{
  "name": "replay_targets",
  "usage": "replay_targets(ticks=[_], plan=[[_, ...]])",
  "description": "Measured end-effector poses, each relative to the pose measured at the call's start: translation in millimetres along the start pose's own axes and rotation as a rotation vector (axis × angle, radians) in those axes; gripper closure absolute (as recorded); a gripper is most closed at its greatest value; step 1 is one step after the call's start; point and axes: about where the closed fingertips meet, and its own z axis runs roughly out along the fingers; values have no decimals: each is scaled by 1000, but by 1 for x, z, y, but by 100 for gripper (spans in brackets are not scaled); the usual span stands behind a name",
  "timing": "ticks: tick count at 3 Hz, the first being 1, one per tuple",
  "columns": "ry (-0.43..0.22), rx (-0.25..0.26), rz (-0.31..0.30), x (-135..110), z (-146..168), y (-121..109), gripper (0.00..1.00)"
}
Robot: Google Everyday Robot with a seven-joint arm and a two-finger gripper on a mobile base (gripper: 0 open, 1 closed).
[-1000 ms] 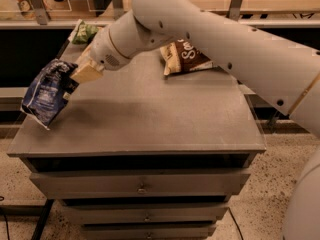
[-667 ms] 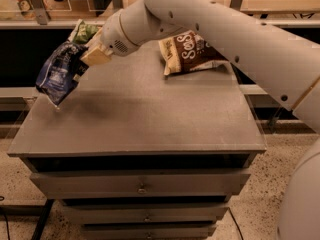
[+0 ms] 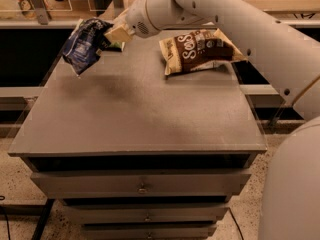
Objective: Move blue chip bag near green jalapeno chip bag
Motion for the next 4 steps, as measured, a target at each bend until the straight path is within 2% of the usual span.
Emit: replay_targets(ticks=[1,2,3,4], plan=[[-16,49,29,16,-13,-36,100],[-63,70,31,23,2,-56,83],[-93,97,19,23,27,-67,59],[-94,95,20,23,29,-66,36]])
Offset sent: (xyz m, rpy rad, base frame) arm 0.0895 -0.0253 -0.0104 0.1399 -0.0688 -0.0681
